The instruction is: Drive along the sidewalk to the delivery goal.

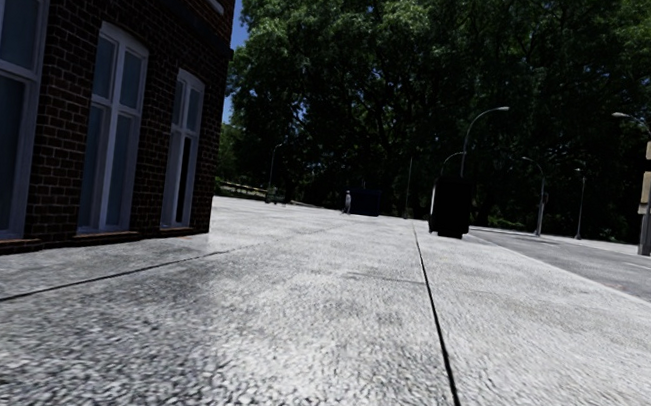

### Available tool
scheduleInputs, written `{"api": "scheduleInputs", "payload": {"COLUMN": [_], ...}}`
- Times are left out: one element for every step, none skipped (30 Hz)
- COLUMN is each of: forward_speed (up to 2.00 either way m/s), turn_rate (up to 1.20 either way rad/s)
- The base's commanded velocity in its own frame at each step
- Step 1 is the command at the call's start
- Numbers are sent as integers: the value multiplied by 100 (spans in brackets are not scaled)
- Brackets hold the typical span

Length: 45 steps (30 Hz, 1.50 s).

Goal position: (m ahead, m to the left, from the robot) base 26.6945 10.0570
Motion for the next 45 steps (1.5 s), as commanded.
{"api": "scheduleInputs", "payload": {"forward_speed": [190,190,190,191,192,192,192,192,192,192,192,192,192,192,192,192,192,192,192,192,192,192,192,192,192,192,192,192,192,192,192,192,192,192,192,192,192,192,192,192,192,192,192,192,192], "turn_rate": [0,0,0,0,0,0,0,0,0,0,0,0,0,0,0,0,0,0,0,0,0,7,13,15,16,16,17,17,17,17,17,17,17,17,17,17,17,17,17,17,17,17,17,17,17]}}
